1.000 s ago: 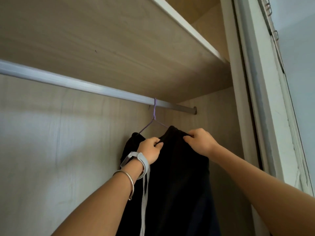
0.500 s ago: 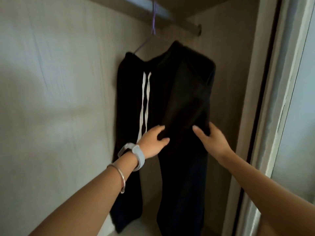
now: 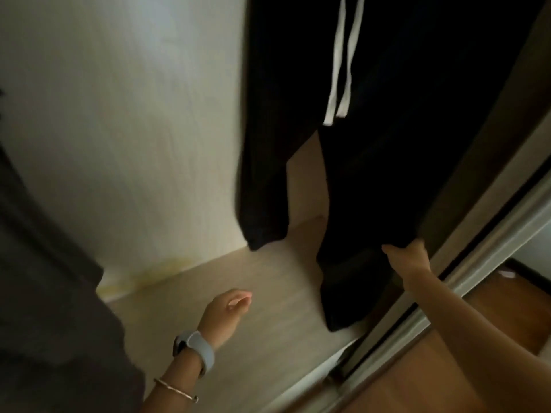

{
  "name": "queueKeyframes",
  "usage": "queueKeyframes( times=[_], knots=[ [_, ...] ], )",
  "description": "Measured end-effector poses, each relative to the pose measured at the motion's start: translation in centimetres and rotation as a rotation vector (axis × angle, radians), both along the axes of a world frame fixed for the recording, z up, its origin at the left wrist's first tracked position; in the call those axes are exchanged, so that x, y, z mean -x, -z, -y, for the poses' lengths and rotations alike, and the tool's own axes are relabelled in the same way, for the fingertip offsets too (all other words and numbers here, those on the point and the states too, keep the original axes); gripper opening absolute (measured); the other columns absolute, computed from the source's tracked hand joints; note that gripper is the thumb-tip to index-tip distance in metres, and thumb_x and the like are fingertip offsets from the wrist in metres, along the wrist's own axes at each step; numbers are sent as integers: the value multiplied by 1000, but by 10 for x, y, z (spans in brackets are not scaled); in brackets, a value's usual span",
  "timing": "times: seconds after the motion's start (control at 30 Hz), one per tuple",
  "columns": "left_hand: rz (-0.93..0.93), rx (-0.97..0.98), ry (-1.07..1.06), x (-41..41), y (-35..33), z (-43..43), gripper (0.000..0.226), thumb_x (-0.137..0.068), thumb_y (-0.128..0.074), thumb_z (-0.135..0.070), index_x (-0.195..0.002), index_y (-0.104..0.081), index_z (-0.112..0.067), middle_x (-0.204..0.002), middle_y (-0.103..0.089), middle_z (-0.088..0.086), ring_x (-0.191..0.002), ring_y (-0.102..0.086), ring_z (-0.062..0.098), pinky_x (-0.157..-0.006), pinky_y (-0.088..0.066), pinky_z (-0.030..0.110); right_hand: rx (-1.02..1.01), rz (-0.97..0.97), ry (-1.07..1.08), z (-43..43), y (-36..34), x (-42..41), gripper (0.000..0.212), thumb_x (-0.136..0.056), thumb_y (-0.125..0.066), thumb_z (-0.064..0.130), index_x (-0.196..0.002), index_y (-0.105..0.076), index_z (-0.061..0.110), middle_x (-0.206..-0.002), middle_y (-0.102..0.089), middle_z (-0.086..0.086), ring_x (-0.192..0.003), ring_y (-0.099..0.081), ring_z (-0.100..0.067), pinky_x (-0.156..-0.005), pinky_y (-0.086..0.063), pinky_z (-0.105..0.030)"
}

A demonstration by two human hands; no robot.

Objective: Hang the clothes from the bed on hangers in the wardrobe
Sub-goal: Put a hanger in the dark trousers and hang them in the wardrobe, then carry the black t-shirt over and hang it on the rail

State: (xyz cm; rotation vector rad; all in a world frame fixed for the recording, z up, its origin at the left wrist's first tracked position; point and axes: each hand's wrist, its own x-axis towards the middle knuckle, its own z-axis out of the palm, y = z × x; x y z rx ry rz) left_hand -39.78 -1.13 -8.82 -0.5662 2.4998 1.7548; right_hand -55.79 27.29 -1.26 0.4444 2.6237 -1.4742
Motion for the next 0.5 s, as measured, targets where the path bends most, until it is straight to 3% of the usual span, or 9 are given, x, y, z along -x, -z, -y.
queueKeyframes(
  times=[0.03, 0.07, 0.13, 0.17, 0.23, 0.3, 0.37, 0.43, 0.5],
  knots=[
    [52, -23, -45, -20, 24, 0, 46, -46, -67, -70, -76, -61, -35, -83, -66, -17, -95, -65, 23, -90, -48, 34, -73, 84, -65, 0, 28, -10, 58, -85, -59, 15, -134, -33, -1, -132, -47, -22, -120, -46, -41, -99, -41, -44],
    [128, -43, -83, -42, 46, -5, 40, -51, -70, -66, -74, -61, -34, -82, -67, -14, -97, -64, 25, -89, -46, 32, -139, 158, -151, 2, 56, -21, 58, -84, -60, 15, -134, -35, -1, -132, -50, -22, -120, -48, -39, -99, -41, -43],
    [257, -119, -182, -90, 85, -21, 9, -75, -68, -35, -73, -60, -31, -86, -65, 0, -104, -61, 30, -91, -45, 31, -235, 277, -345, 3, 104, -44, 54, -85, -59, 13, -134, -39, 1, -130, -54, -18, -121, -50, -34, -97, -40, -35],
    [272, -152, -265, -113, 101, -30, 7, -77, -65, -29, -72, -61, -28, -88, -66, 6, -105, -61, 30, -91, -46, 29, -262, 317, -439, 4, 123, -55, 50, -86, -58, 12, -132, -43, 1, -130, -56, -17, -121, -51, -33, -97, -40, -35],
    [316, -181, -451, -161, 128, -54, 4, -75, -67, -20, -72, -64, -20, -94, -67, 17, -99, -60, 22, -80, -47, 17, -289, 369, -609, 2, 152, -76, 40, -87, -56, 11, -125, -53, 1, -126, -59, -18, -118, -54, -32, -97, -41, -35],
    [374, -271, -611, -209, 149, -85, 9, -78, -65, 0, -74, -64, -8, -96, -68, 18, -81, -64, 10, -75, -46, 19, -305, 413, -763, -5, 171, -90, 32, -87, -56, 9, -117, -60, 1, -120, -62, -18, -112, -57, -29, -89, -42, -30],
    [399, -338, -754, -249, 161, -125, 33, -81, -55, 15, -63, -62, -12, -77, -74, 6, -54, -60, -13, -76, -49, 20, -303, 468, -917, -12, 184, -100, 27, -86, -57, 8, -112, -63, 1, -111, -66, -16, -102, -61, -26, -78, -42, -23],
    [429, -374, -955, -282, 173, -168, 54, -84, -37, 25, -54, -60, -14, -51, -67, -2, -41, -56, -12, -62, -50, 10, -319, 511, -1058, -18, 192, -107, 23, -86, -59, 9, -107, -65, 4, -98, -66, -10, -92, -62, -21, -69, -43, -14],
    [504, -366, -1085, -307, 171, -205, 46, -85, -38, 22, -61, -60, -10, -42, -62, -6, -37, -55, -10, -45, -43, 5, -317, 557, -1158, -19, 197, -113, 17, -86, -60, 6, -103, -64, 8, -90, -64, -9, -79, -59, -17, -61, -43, -11]
  ],
)
